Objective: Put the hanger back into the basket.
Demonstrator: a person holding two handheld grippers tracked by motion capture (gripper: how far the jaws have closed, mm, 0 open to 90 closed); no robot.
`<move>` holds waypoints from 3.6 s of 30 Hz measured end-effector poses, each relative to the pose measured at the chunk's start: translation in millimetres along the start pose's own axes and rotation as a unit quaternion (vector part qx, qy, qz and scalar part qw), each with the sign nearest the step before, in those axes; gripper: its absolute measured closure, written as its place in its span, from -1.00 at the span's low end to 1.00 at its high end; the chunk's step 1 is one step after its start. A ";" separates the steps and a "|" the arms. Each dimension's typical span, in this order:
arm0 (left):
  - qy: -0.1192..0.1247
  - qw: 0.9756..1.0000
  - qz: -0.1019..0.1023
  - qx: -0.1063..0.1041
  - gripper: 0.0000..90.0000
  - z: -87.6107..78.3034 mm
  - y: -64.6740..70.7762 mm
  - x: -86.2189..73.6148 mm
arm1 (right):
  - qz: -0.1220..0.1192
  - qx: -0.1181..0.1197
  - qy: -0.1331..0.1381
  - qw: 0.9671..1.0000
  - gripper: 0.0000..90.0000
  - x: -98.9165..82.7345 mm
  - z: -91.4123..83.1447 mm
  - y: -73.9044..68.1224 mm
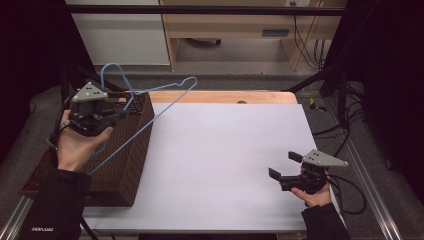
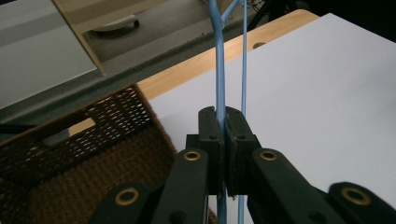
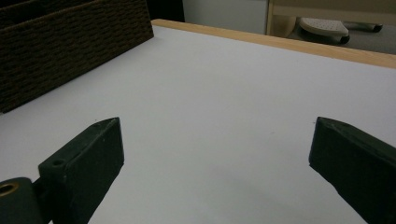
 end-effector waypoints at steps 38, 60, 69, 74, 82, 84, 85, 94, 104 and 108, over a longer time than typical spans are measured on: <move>-0.035 0.995 -0.049 0.078 0.94 -6.9 -99.7 -81.7 | -0.003 -0.003 -0.008 1.000 -0.93 -0.8 3.9 0.0; -0.080 0.993 -0.039 0.079 0.94 53.6 -93.9 -108.7 | -0.003 -0.004 -0.008 1.000 -0.93 -0.9 4.2 0.0; -0.107 0.990 -0.046 0.083 0.93 77.4 -94.4 -117.7 | -0.003 -0.005 -0.008 1.000 -0.93 -1.0 4.9 -0.2; -0.127 0.987 -0.060 0.079 0.92 86.5 -95.5 -123.7 | -0.003 -0.005 -0.008 1.000 -0.93 -1.0 4.9 -0.2; -0.117 0.986 -0.099 0.070 0.55 76.0 -100.5 -129.8 | -0.002 -0.005 -0.007 1.000 -0.93 -0.9 4.7 0.0; -0.095 0.989 -0.098 0.059 0.42 69.4 -97.0 -130.3 | 0.000 -0.005 -0.008 1.000 -0.93 -0.9 4.7 0.1; -0.077 0.991 -0.097 0.050 0.37 63.5 -91.9 -129.2 | 0.000 -0.005 -0.008 1.000 -0.93 -0.9 4.8 0.1; 0.038 0.996 -0.082 -0.017 -0.06 34.9 -55.0 -115.8 | 0.002 -0.007 -0.003 1.000 -0.93 -0.6 3.5 1.0; 0.088 0.993 -0.069 -0.048 -0.50 36.1 -11.6 -104.2 | 0.007 -0.007 0.004 1.000 -0.93 0.2 1.0 1.3; 0.091 0.993 -0.051 -0.055 -0.73 41.8 12.8 -103.4 | 0.009 -0.007 0.005 1.000 -0.93 0.3 0.5 1.3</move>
Point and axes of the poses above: each handheld gripper's, and its own axes: z roughly forward along the jaws, x roughly out of its top, y roughly to its right, the point moved 2 cm from there along z, roughly forward along the jaws, and after that the axes turned 13 degrees about -y, right-handed, at the moved point
